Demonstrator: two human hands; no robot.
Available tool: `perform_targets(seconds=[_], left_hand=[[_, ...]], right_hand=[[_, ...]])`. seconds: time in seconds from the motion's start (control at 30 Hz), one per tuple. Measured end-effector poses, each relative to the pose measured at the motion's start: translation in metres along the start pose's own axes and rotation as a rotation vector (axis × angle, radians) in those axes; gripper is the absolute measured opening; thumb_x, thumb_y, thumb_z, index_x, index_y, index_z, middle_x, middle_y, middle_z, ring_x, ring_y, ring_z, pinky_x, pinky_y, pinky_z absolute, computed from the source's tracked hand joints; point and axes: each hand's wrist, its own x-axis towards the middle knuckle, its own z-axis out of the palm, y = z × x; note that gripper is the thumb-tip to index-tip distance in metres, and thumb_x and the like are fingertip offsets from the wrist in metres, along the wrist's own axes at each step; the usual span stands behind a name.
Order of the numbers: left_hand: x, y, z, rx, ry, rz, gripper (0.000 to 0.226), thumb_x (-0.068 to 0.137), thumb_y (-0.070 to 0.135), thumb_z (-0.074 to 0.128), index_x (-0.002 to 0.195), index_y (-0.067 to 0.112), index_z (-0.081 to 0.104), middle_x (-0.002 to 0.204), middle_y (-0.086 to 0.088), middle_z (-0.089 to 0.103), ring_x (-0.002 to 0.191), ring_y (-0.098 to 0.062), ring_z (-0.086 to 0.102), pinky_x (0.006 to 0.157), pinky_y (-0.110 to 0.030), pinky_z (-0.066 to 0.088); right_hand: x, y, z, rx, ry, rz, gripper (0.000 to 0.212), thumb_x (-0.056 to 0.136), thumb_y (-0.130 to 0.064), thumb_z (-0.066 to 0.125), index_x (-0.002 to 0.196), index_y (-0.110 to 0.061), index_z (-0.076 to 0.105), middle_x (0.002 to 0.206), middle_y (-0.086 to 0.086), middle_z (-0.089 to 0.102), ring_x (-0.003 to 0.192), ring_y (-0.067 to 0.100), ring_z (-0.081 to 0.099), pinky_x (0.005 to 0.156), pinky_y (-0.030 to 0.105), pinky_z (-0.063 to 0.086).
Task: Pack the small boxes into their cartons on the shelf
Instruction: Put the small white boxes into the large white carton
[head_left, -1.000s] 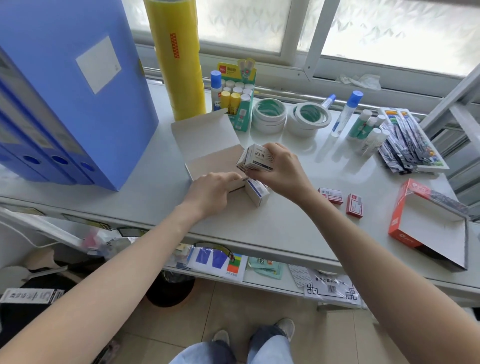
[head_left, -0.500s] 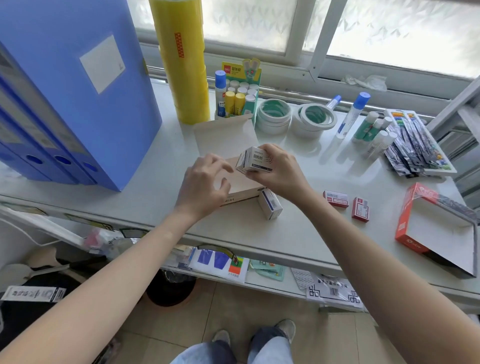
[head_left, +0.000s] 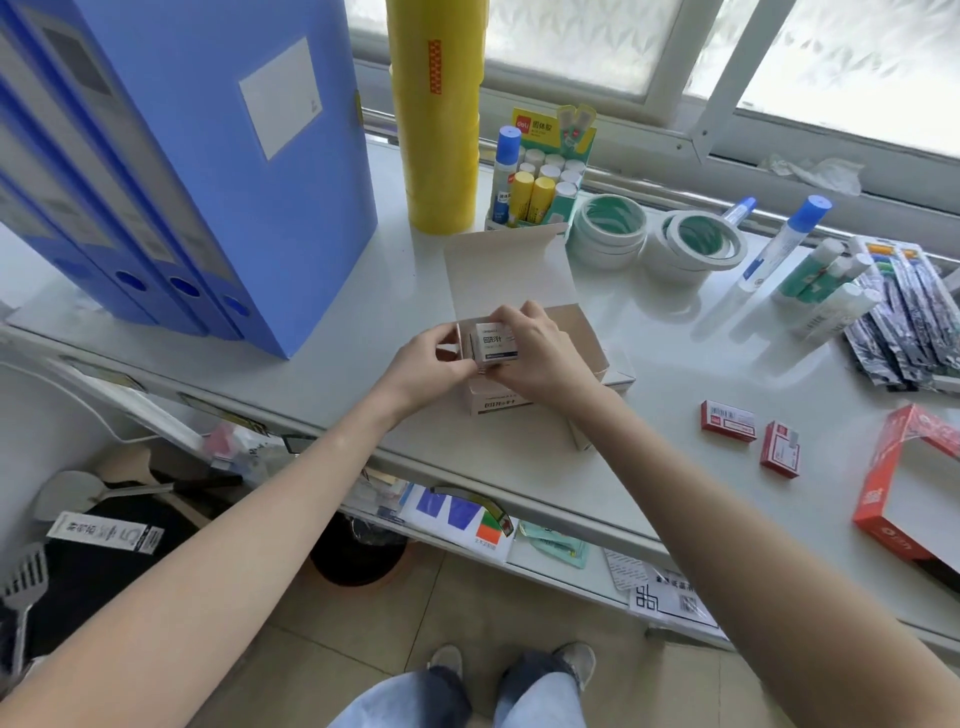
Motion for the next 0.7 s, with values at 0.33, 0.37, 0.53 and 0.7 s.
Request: perform_targets(seconds=[0.33, 0.37, 0.53, 0.7], left_hand=[[0.002, 0.003, 0.001, -0.033, -0.002, -0.006, 0.044, 0.079, 0.012, 0.065, 0.121, 0.022, 0.059, 0.116, -0.001, 0.067, 0.105, -0.016, 0.063, 0.089, -0.024, 0.046], [0.002, 0.003, 0.002, -0.035, -0.002, -0.010, 0.045, 0.078, 0.012, 0.066, 0.121, 0.021, 0.058, 0.117, -0.001, 0.067, 0.105, -0.017, 0.063, 0.088, -0.023, 0.046], [0.002, 0.005, 0.004, -0.030, 0.018, -0.025, 0.047, 0.078, 0.010, 0.066, 0.122, 0.021, 0.055, 0.121, 0.000, 0.063, 0.103, -0.016, 0.062, 0.085, -0.022, 0.044], [0.004, 0.006, 0.003, -0.010, 0.038, -0.104, 0.063, 0.075, 0.014, 0.066, 0.134, 0.016, 0.042, 0.129, -0.003, 0.058, 0.110, -0.018, 0.059, 0.097, -0.034, 0.048]], right_hand=[[-0.003, -0.006, 0.005, 0.129, 0.136, 0.094, 0.055, 0.072, -0.016, 0.071, 0.113, -0.009, 0.036, 0.102, 0.007, 0.041, 0.087, 0.039, 0.056, 0.075, 0.040, 0.046], [-0.003, -0.007, 0.005, 0.131, 0.145, 0.099, 0.056, 0.071, -0.018, 0.072, 0.112, -0.008, 0.036, 0.101, 0.006, 0.040, 0.087, 0.039, 0.056, 0.075, 0.040, 0.045], [-0.003, -0.007, 0.003, 0.174, 0.139, 0.118, 0.061, 0.069, -0.020, 0.076, 0.113, -0.008, 0.036, 0.101, 0.006, 0.040, 0.087, 0.035, 0.056, 0.071, 0.035, 0.042], [-0.003, 0.003, -0.008, 0.237, 0.022, 0.178, 0.071, 0.063, -0.015, 0.082, 0.115, -0.007, 0.034, 0.110, 0.013, 0.046, 0.093, 0.028, 0.051, 0.081, 0.037, 0.048]])
